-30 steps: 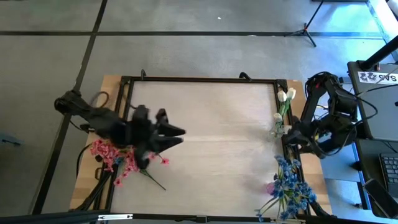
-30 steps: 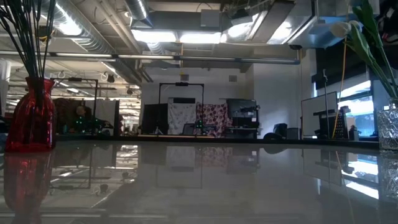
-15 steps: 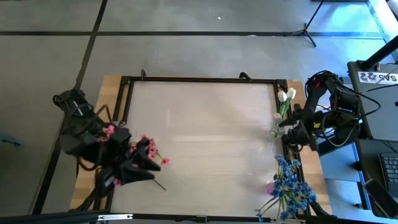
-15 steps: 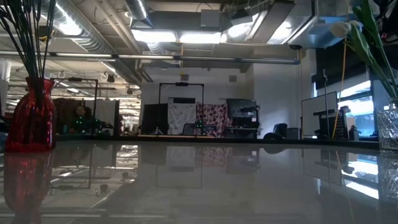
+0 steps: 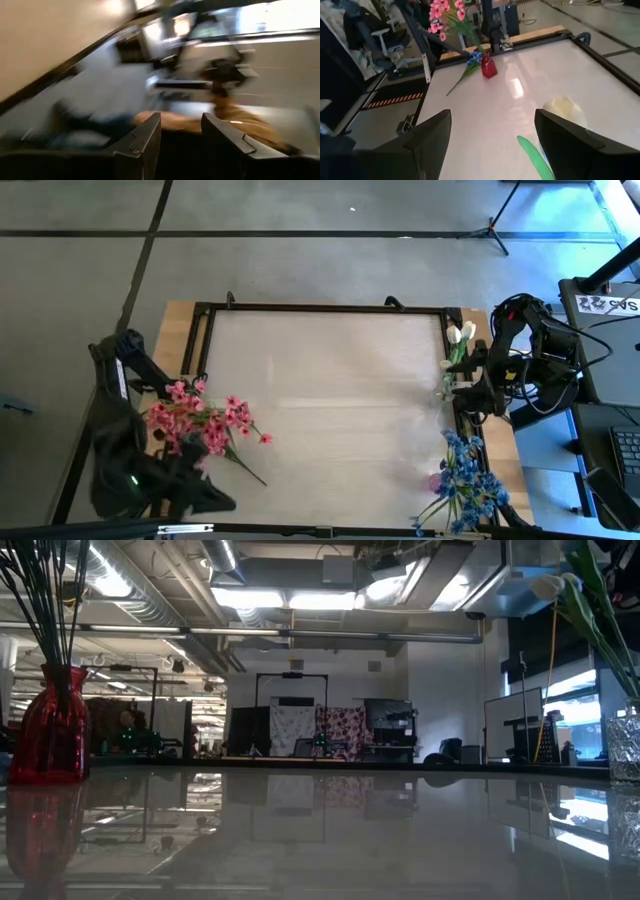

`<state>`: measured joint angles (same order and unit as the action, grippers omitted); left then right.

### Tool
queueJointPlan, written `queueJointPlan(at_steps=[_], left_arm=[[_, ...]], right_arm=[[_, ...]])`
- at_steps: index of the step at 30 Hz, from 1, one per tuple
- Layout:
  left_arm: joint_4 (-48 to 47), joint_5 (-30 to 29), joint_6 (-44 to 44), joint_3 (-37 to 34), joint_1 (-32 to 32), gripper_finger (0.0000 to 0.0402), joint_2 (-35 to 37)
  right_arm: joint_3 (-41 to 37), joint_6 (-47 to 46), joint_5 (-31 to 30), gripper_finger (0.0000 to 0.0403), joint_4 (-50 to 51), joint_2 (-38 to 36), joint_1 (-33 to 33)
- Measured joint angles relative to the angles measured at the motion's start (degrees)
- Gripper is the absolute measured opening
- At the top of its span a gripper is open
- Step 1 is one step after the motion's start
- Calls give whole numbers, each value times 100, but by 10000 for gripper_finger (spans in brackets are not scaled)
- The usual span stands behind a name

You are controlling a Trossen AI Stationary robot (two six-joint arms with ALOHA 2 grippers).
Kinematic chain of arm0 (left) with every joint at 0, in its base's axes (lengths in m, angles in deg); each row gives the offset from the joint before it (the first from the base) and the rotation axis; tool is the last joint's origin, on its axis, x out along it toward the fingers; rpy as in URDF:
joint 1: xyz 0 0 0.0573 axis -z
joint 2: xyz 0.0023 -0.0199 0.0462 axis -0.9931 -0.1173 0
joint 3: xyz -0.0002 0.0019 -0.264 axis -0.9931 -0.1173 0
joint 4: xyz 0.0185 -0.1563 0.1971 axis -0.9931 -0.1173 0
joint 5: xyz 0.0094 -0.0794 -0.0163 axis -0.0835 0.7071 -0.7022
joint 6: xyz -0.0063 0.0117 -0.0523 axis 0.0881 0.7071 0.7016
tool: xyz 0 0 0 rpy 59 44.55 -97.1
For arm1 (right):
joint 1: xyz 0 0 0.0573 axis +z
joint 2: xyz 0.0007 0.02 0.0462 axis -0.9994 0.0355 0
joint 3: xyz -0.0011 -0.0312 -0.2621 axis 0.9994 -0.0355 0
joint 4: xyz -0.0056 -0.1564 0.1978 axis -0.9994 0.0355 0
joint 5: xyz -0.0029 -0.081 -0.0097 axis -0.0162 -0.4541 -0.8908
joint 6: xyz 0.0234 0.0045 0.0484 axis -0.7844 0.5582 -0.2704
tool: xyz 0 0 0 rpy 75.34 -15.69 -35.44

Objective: Sort flowers into vase by color
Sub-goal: Put the blue flowers into the violet vase

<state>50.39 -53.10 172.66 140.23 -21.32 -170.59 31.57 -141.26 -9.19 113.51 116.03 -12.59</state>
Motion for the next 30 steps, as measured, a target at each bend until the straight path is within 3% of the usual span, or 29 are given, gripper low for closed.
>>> queueJointPlan(at_steps=[4, 11, 20, 30], left_arm=[[-972, 911, 1661, -4, 10, 137, -312], [-1935, 1898, 3099, -4, 9, 137, -558], [-2050, 2790, 3530, -521, -32, 142, -649], [-2037, 3668, 3671, -1264, -82, 198, -647]], right_arm=[[0, 9, -132, 287, -2, 0, -2], [-2, 9, -132, 287, -55, 0, -1], [-2, -118, -82, 287, -48, 0, 0], [-4, -110, -76, 287, -48, 0, -1]])
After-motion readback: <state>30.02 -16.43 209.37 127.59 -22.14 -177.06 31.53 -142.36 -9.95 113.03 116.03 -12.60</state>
